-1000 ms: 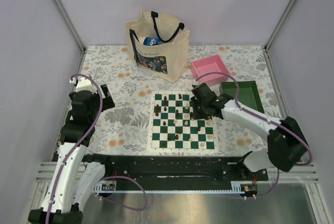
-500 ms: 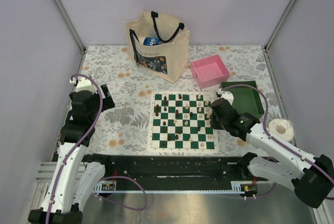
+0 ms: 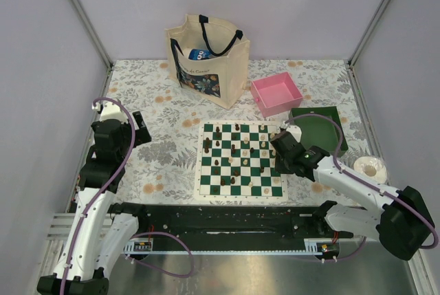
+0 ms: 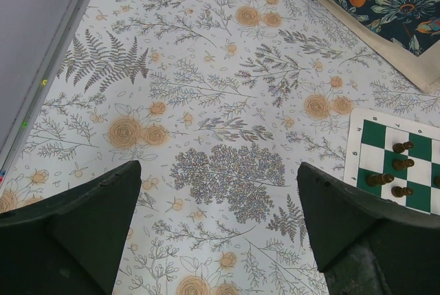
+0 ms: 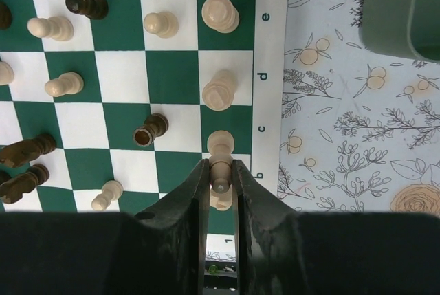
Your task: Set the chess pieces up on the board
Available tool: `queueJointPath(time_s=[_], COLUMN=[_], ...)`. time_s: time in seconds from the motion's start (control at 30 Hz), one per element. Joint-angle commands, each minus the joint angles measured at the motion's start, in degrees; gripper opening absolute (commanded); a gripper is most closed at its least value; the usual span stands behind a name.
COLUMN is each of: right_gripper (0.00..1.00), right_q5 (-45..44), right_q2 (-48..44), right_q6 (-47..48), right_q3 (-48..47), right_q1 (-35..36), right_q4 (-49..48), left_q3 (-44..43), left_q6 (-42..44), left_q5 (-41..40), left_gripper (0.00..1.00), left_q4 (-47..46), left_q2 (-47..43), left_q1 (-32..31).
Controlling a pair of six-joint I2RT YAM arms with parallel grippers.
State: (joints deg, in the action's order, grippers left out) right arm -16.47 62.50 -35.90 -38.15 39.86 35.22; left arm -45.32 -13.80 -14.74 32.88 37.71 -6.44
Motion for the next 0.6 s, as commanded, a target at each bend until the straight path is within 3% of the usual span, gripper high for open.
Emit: queueJointPath(time_s=[0.0,0.57], right_gripper=[0.17,0.17], right_q5=[1.35,1.53], right_q2=[2.62,6.67], right_q6=[-0.57,-1.45], right_q3=[0.1,1.06], right_q1=[0.05,0.05], right_q4=[-2.88,-4.46], left_q3=[-0.74,-0.73], left_q6=[-0.26,-0.17], left_q5=[0.68,0.86], left_gripper=[0.99,0.99], left_q4=[-1.95,-1.95], left_q2=[-0.01,0.17], left_q1=[0.28,0.28])
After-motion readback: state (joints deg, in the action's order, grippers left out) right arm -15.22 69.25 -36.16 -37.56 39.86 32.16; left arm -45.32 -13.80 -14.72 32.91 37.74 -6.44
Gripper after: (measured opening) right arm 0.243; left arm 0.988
